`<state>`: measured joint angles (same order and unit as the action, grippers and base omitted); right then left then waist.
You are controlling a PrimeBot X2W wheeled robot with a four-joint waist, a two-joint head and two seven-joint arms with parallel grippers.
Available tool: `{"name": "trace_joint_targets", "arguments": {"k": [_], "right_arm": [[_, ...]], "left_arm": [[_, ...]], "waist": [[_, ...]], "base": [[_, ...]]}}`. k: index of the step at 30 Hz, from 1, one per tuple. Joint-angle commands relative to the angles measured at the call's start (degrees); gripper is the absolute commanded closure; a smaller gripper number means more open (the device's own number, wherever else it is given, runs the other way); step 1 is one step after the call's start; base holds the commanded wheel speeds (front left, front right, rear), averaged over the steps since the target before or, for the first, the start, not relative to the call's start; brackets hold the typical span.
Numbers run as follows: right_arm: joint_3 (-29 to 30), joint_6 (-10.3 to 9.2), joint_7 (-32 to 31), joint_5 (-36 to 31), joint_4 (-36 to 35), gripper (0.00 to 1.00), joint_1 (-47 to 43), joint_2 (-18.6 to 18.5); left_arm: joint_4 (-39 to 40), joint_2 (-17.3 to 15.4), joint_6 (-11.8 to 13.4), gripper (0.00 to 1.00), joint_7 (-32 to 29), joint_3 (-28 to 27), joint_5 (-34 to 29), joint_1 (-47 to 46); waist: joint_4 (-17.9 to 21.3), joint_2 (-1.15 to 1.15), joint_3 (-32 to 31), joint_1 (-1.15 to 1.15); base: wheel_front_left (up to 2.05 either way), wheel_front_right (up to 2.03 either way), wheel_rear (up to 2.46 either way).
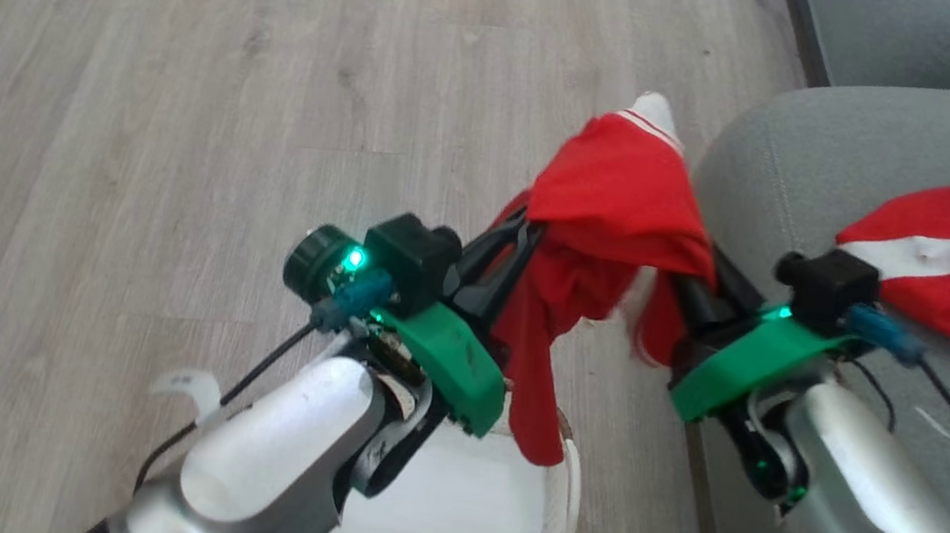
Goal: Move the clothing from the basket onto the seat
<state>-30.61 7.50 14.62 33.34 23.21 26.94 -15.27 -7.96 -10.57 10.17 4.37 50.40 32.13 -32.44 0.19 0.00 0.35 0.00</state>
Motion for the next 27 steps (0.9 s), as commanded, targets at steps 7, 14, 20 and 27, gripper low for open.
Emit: {"name": "trace_joint_targets", "arguments": {"k": [7, 14, 20, 27], "right_arm": [[6.82, -0.01, 0.38, -0.97, -5.89, 1.0, -2.15, -1.67], [11.21, -0.01, 0.38, -1.32, -8.78, 1.0, -4.01, -3.91], [14.39, -0.01, 0.38, -0.02, -13.1, 1.0, -5.27, -5.8], [17.25, -0.01, 0.38, 2.35, -18.65, 1.0, -7.95, -7.43]], "left_arm": [[1.47, -0.15, 0.02, 0.0, 2.09, -1.18, 0.37, -1.21], [0.51, 1.15, -0.21, 0.0, 3.91, -0.49, 0.65, -0.45], [-1.63, 1.93, 0.01, 0.0, 5.25, -0.23, -0.09, -1.39], [-4.68, 2.33, 0.31, 0.0, 7.01, -0.49, -1.06, -2.79]], "waist": [[3.29, 0.0, 0.08, 0.0], [7.92, 0.0, 1.29, 0.0], [13.01, 0.0, 3.02, 0.0], [19.1, 0.0, 4.47, 0.0]], "base": [[0.0, 0.0, 0.0], [0.0, 0.0, 0.0], [0.0, 0.0, 0.0], [0.0, 0.0, 0.0]]}}
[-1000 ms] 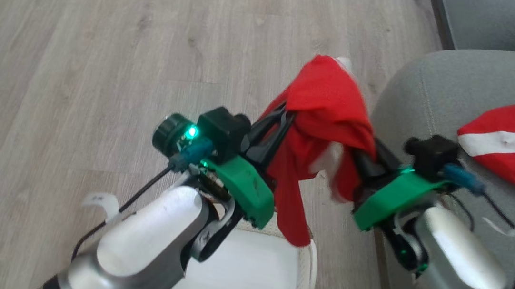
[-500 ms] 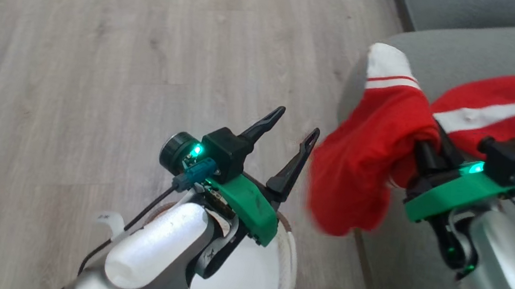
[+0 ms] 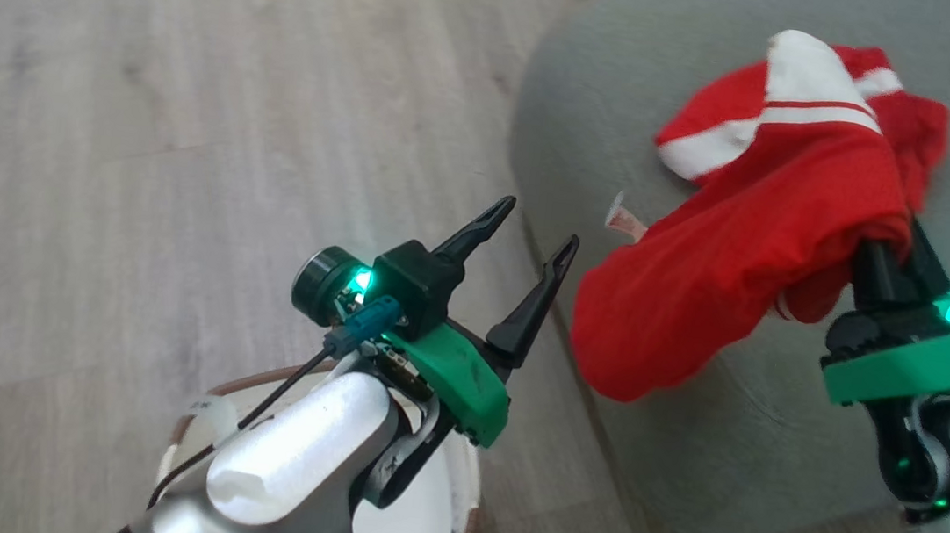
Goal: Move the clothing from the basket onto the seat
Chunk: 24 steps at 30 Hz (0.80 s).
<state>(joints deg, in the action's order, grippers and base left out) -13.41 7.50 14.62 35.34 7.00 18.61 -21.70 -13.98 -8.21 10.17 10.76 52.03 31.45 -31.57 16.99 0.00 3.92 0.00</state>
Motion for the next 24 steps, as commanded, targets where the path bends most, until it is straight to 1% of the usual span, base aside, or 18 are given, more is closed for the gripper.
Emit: {"name": "trace_joint_targets", "arguments": {"k": [1, 3, 7, 14, 24], "right_arm": [[0.44, -0.01, 0.38, 0.64, -3.04, 1.0, -0.01, -1.11], [0.89, -0.01, 0.38, 0.86, -3.55, 1.0, -0.43, -1.25], [2.3, -0.01, 0.38, 1.24, -5.11, 1.0, -1.99, -1.52], [4.99, -0.01, 0.38, 1.79, -7.56, 1.0, -5.41, 0.45], [4.91, -0.01, 0.38, 2.94, -9.02, 1.0, -4.61, -0.35]], "left_arm": [[0.95, -0.02, 0.29, 0.0, 0.85, -2.19, -0.43, -3.79], [0.58, 0.02, 0.21, 0.0, 1.08, -2.25, -0.47, -3.93], [-0.76, -0.05, 0.17, 0.0, 1.85, -2.62, -0.63, -4.35], [-2.5, 0.21, -0.17, 0.0, 2.94, -2.58, -1.21, -4.75], [-4.27, 0.96, -0.54, 0.0, 3.48, -2.12, -1.99, -6.05]], "waist": [[3.16, 0.0, 1.04, 0.0], [3.85, 0.0, 1.13, 0.0], [6.53, 0.0, 1.44, 0.0], [10.02, 0.0, 1.98, 0.0], [11.74, 0.0, 3.45, 0.0]], "base": [[0.0, 0.0, 0.0], [0.0, 0.0, 0.0], [0.0, 0.0, 0.0], [0.0, 0.0, 0.0], [0.0, 0.0, 0.0]]}}
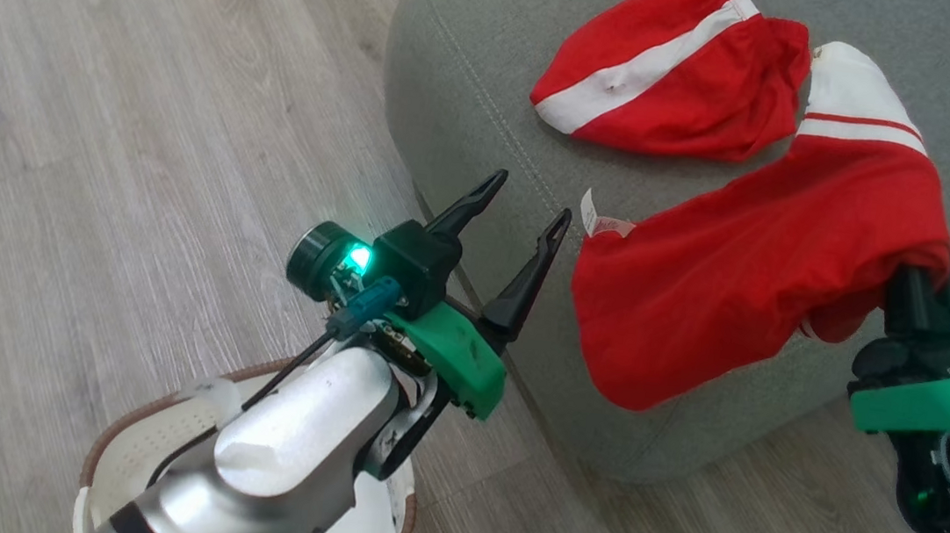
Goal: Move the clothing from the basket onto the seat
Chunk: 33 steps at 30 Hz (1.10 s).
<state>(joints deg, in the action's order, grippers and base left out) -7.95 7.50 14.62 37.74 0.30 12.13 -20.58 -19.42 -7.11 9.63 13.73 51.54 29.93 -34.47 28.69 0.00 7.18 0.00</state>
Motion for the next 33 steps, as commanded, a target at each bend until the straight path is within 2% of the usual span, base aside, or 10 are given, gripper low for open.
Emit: {"name": "trace_joint_targets", "arguments": {"k": [1, 6, 15, 22, 27, 28, 30, 33], "right_arm": [[-0.75, -0.01, 0.38, 0.91, -2.31, 1.0, 2.29, -1.67], [-0.78, -0.01, 0.38, 2.97, -2.41, 1.0, 6.93, -3.15], [0.94, -0.01, 0.38, 3.75, -0.66, 1.0, 18.39, -9.91], [3.79, -0.01, 0.38, 5.41, 1.76, 1.0, 24.58, -14.25], [3.76, -0.01, 0.38, 8.3, 6.8, 1.0, 31.26, -19.82], [3.76, -0.01, 0.38, 8.3, 6.8, 1.0, 31.26, -19.82], [3.59, -0.01, 0.38, 9.6, 10.18, 1.0, 33.96, -23.02], [3.83, -0.01, 0.38, 10.4, 12.73, 1.0, 35.36, -24.9]], "left_arm": [[1.01, -0.05, -0.06, 0.0, 0.55, -1.57, -0.55, -3.32], [0.26, 0.31, -0.95, 0.0, 0.58, -0.63, -1.07, -4.4], [-0.8, 1.39, -1.59, 0.0, 0.63, 1.71, -3.84, -8.36], [-2.02, 2.34, -4.07, 0.0, -0.21, 4.69, -5.33, -11.66], [-3.31, 3.42, -6.02, 0.0, -0.48, 7.4, -6.64, -15.51], [-3.31, 3.42, -6.02, 0.0, -0.48, 7.4, -6.64, -15.51], [-3.97, 3.85, -6.78, 0.0, -0.51, 8.83, -7.0, -17.49], [-4.41, 4.03, -7.17, 0.0, -0.61, 9.79, -7.09, -18.75]], "waist": [[0.05, 0.0, 0.35, 0.0], [-0.05, 0.0, 1.69, 0.0], [-1.82, 0.0, 6.28, 0.0], [-2.94, 0.0, 10.14, 0.0], [-4.21, 0.0, 14.0, 0.0], [-4.21, 0.0, 14.0, 0.0], [-5.11, 0.0, 16.05, 0.0], [-5.7, 0.0, 17.37, 0.0]], "base": [[0.0, 0.0, 0.0], [0.0, 0.0, 0.0], [0.0, 0.0, 0.0], [0.0, 0.0, 0.0], [0.0, 0.0, 0.0], [0.0, 0.0, 0.0], [0.0, 0.0, 0.0], [0.0, 0.0, 0.0]]}}
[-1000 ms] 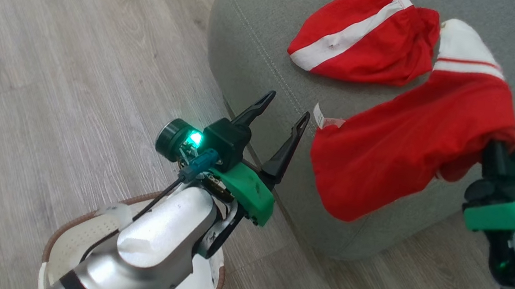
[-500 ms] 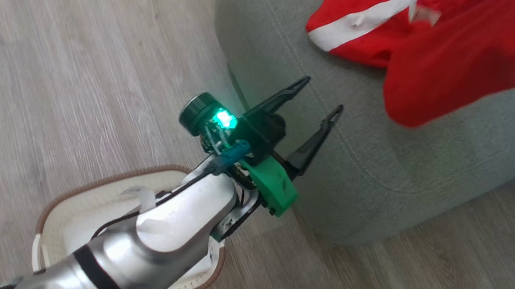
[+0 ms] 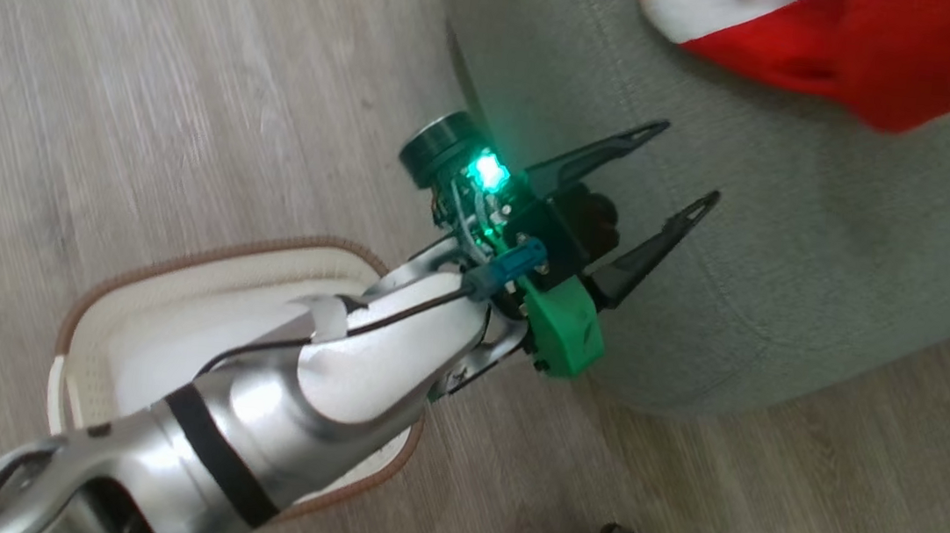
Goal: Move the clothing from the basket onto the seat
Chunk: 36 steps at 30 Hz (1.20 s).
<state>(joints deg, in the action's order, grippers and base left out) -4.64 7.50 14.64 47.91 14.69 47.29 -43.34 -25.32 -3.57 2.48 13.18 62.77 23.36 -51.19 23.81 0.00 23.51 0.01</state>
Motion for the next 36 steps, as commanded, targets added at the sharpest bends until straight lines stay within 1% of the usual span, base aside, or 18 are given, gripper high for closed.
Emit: {"name": "trace_joint_targets", "arguments": {"k": [1, 4, 8, 10, 12, 18, 22, 25, 27, 28, 29, 31, 33, 34, 35, 36], "right_arm": [[0.76, -0.01, 0.36, 0.61, -0.39, 1.0, 0.79, -3.04], [1.56, -0.01, 0.36, 0.79, 3.22, 1.0, 2.56, -5.18], [3.76, -0.01, 0.36, 0.86, 8.11, 1.0, 5.24, -6.93], [3.32, -0.01, 0.36, 0.33, 10.88, 1.0, 6.3, -7.47], [1.68, -0.01, 0.36, -0.61, 13.49, 1.0, 7.19, -7.85], [-6.93, -0.01, 0.36, 0.34, 22.14, 1.0, 8.54, -7.62], [-15.05, -0.01, 0.22, 1.69, 28.4, 1.0, 9.23, -7.25], [-21.42, -0.01, -2.06, 4.53, 32.47, 1.0, 10.66, -6.95], [-25.3, -0.01, -3.91, 6.09, 33.94, 1.0, 11.73, -7.01], [-27.21, -0.01, -4.65, 6.78, 34.32, 0.87, 12.19, -7.13], [-29.09, -0.01, -5.41, 7.41, 34.68, 0.79, 12.58, -7.35], [-32.31, -0.01, -6.67, 8.89, 35.17, 0.71, 13.28, -7.73], [-35.01, -0.01, -8.21, 10.79, 35.48, 0.55, 13.96, -8.27], [-35.01, -0.01, -8.21, 10.79, 35.48, 0.55, 13.96, -8.27], [-36.23, -0.01, -9.25, 11.93, 35.48, 0.33, 14.22, -8.53], [-37.56, -0.01, -10.71, 13.27, 35.2, 0.09, 14.36, -8.72]], "left_arm": [[1.29, 0.54, -0.11, 0.0, -0.15, -0.99, -0.55, -2.66], [0.87, 0.64, -0.06, 0.0, -0.38, 0.2, -0.42, -4.45], [1.64, 0.67, 0.96, 0.0, -0.94, 2.02, 0.47, -6.82], [2.01, 0.67, 1.68, 0.0, -1.18, 3.0, 0.96, -7.87], [2.36, 0.67, 2.41, 0.0, -1.27, 4.01, 1.45, -8.9], [3.25, 0.68, 4.78, 0.0, -0.92, 6.69, 3.31, -11.55], [3.29, 0.68, 6.0, 0.0, -0.62, 8.0, 4.38, -13.13], [3.28, 0.68, 6.78, 0.0, -0.33, 8.68, 5.2, -14.02], [3.26, 0.68, 7.19, 0.0, -0.15, 9.07, 5.67, -14.47], [3.23, 0.68, 7.4, 0.0, -0.07, 9.23, 5.89, -14.65], [3.17, 0.68, 7.65, 0.0, 0.02, 9.37, 6.09, -14.81], [3.13, 0.68, 8.14, 0.0, 0.21, 9.61, 6.5, -15.06], [3.21, 0.68, 8.47, 0.0, 0.43, 9.81, 6.93, -15.19], [3.21, 0.68, 8.47, 0.0, 0.43, 9.81, 6.93, -15.19], [3.19, 0.68, 8.58, 0.0, 0.53, 9.89, 7.15, -15.19], [3.12, 0.68, 8.69, 0.0, 0.65, 9.96, 7.36, -15.16]], "waist": [[-1.14, 0.0, 1.78, -0.01], [-2.01, 0.0, 3.76, -0.01], [-3.15, 0.0, 6.66, -0.01], [-3.69, 0.0, 8.02, -0.01], [-4.24, 0.0, 9.32, -0.01], [-6.03, 0.0, 12.79, -0.01], [-7.1, 0.0, 14.24, -0.01], [-7.71, 0.0, 14.78, -0.01], [-8.0, 0.0, 14.97, -0.01], [-8.13, 0.0, 15.04, -0.01], [-8.24, 0.0, 15.08, -0.01], [-8.39, 0.0, 14.99, -0.01], [-8.55, 0.0, 14.59, -0.01], [-8.55, 0.0, 14.59, -0.01], [-8.59, 0.0, 14.3, -0.01], [-8.62, 0.0, 13.9, -0.01]], "base": [[0.0, 0.0, 0.0], [0.0, 0.0, 0.0], [0.0, 0.0, 0.0], [0.0, 0.0, 0.0], [0.0, 0.0, 0.0], [0.0, 0.0, 0.0], [0.0, 0.0, 0.0], [0.0, 0.0, 0.0], [0.0, 0.0, 0.0], [0.0, 0.0, 0.0], [0.0, 0.0, 0.0], [0.0, 0.0, 0.0], [0.0, 0.0, 0.0], [0.0, 0.0, 0.0], [0.0, 0.0, 0.0], [0.0, 0.0, 0.0]]}}
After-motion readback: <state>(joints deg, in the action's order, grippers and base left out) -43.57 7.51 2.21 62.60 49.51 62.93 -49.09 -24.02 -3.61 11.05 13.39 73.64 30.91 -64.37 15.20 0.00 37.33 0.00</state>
